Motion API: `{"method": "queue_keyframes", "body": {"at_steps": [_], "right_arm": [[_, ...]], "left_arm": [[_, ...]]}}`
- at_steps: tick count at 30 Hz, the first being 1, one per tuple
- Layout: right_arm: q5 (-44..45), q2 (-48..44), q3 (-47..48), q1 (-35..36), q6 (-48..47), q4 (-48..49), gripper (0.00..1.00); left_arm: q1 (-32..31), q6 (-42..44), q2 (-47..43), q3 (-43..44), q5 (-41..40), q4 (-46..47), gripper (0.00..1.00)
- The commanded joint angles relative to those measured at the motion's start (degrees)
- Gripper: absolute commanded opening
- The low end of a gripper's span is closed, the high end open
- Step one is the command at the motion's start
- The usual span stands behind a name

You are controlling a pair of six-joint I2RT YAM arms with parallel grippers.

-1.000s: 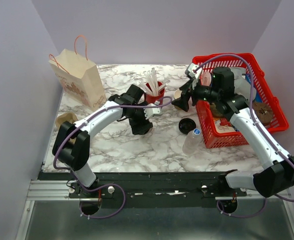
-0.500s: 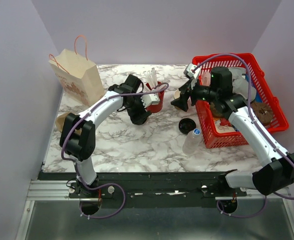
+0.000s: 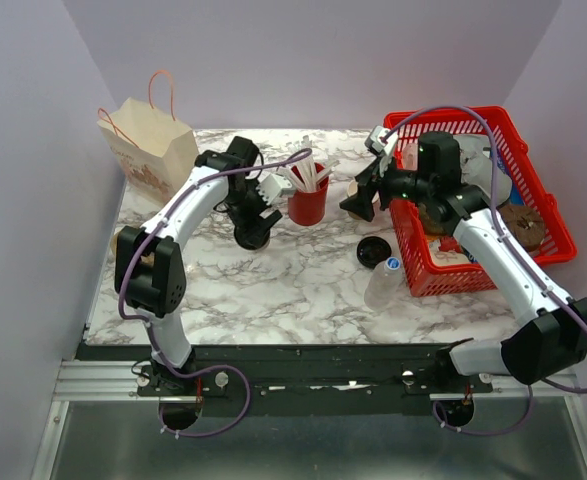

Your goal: Pack the takeout coffee

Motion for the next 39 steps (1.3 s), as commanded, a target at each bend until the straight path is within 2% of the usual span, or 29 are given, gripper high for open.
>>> {"method": "queue_keyframes", "body": {"at_steps": [1,9,15,16,25,39], "right_arm": [[-2.48,1.32,2.27,-0.28,1.46,0.41,0.89],[-3.45,2.81,3.23,-0.28,2.60,0.49,0.89],[-3.27,2.55,2.97,-0.28,2.69,0.49,0.89],[-3.36,2.55,2.97,-0.28,2.69,0.49,0.89],[-3.09,2.73,3.14,-0.28,2.69,0.58,0.89],[-2.83,3.52,4.02,-0.28,2.60,0.58,0.89]], "left_arm": [[2.99,-0.51,-0.72,1.59,-2.28,-9.79,0.82],[7.03,-1.39,1.57,-1.75,-1.67,-10.06,0.83],[7.74,-2.18,1.83,-2.27,-1.14,-7.95,0.88],[7.83,-2.27,1.75,-2.45,-1.14,-7.60,0.99],[8.00,-2.36,1.66,-2.10,-2.28,-6.80,0.99],[8.09,-0.86,-2.03,1.85,0.97,-6.63,0.99]]}}
